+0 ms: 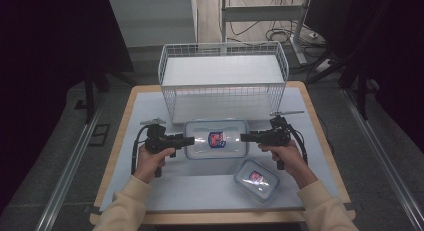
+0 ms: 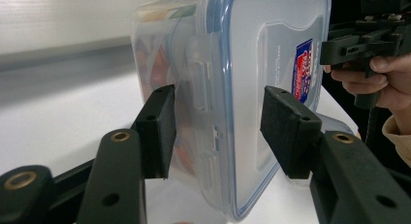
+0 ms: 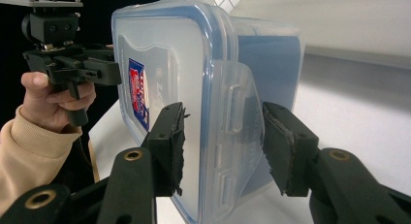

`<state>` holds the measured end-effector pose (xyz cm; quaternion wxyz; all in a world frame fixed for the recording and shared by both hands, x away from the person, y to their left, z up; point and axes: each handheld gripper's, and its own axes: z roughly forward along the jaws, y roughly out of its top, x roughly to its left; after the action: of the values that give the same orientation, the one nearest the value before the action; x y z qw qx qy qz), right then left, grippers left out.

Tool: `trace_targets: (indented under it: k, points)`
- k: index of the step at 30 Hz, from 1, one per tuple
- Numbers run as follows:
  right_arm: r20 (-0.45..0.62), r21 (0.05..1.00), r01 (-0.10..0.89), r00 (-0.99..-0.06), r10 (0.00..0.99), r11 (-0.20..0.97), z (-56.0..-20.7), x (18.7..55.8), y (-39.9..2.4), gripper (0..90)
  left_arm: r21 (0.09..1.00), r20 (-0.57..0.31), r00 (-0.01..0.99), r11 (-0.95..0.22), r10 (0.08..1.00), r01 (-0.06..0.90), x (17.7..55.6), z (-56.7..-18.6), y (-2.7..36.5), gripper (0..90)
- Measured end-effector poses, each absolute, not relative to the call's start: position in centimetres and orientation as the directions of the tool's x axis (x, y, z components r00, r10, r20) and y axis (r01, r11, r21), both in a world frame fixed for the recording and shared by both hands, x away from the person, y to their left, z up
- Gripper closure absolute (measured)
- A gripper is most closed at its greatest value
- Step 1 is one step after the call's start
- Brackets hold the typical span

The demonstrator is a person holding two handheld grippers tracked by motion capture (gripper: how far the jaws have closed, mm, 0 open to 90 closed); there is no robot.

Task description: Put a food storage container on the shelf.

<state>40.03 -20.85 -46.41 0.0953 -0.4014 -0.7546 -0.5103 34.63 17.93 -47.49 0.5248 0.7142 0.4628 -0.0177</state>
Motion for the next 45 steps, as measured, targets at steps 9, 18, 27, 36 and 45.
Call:
trace_targets:
  k: [9, 18, 27, 36, 45]
  points:
    - [0.52, 0.732, 0.665, -0.687, 0.508, 0.15, -45.0, 39.7, -21.0, 52.2, 0.76, -0.487, 0.592, -0.023, 0.642, 0.65, 34.6, -46.2, 17.8, 48.7]
    - [0.485, 0.766, 0.627, -0.708, 0.513, 0.142, -42.3, 39.9, -21.5, 52.2, 0.79, -0.467, 0.621, -0.019, 0.63, 0.613, 35.4, -43.3, 17.3, 49.0]
    - [0.447, 0.811, 0.575, -0.732, 0.514, 0.113, -38.0, 40.7, -22.0, 52.1, 0.828, -0.421, 0.653, -0.027, 0.63, 0.56, 36.7, -38.4, 17.0, 49.1]
    - [0.396, 0.845, 0.524, -0.751, 0.528, 0.111, -34.2, 41.6, -21.8, 51.5, 0.851, -0.386, 0.666, -0.032, 0.638, 0.524, 38.0, -34.9, 17.0, 48.8]
    - [0.37, 0.858, 0.501, -0.754, 0.542, 0.111, -31.5, 43.0, -21.7, 51.5, 0.864, -0.376, 0.682, -0.028, 0.627, 0.503, 40.0, -32.6, 17.0, 48.6]
